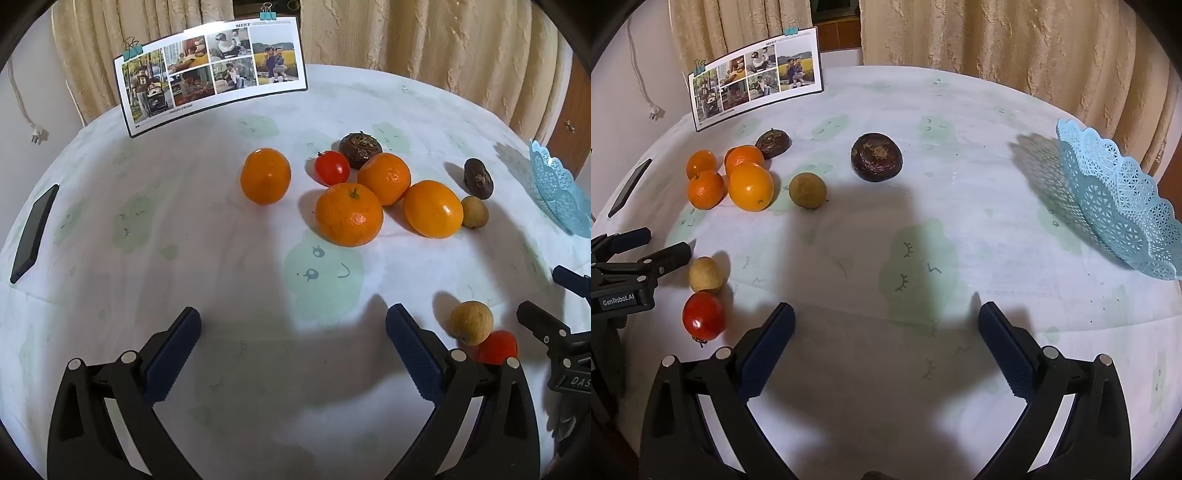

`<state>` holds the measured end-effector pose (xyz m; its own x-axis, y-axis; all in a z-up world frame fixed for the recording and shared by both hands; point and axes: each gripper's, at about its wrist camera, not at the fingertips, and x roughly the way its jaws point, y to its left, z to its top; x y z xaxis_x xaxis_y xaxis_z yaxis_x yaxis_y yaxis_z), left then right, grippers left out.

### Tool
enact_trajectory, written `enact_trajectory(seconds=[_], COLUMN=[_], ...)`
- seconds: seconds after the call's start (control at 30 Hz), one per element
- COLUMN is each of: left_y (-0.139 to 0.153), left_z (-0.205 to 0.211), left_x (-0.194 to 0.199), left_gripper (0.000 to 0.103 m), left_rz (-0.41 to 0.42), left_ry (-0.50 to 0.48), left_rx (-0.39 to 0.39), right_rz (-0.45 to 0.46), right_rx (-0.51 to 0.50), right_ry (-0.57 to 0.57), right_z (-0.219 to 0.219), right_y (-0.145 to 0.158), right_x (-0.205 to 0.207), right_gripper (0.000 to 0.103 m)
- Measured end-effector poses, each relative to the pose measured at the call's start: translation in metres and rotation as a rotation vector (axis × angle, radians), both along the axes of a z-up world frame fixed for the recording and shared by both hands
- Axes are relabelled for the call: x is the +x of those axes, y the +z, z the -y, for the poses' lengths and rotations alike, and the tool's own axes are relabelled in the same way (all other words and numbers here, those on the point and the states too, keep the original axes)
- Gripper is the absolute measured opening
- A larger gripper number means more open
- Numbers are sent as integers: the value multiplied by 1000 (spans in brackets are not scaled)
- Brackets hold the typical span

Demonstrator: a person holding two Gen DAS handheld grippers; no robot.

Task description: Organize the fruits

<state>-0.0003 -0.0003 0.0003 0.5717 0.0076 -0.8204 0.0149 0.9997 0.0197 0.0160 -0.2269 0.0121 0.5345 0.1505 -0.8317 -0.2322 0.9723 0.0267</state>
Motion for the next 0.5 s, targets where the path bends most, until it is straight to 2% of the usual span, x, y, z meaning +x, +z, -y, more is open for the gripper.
enact_trajectory(seconds=[0.5], left_y=[0], left_z=[0], left_x=[0], left_gripper=[98], left_rz=[0], left_ry=[-1], left_rx=[-6], right_rz=[3], right_rx=[-6], right_ry=[8], right_z=[2], right_y=[1], right_x=[-1], right_gripper=[101])
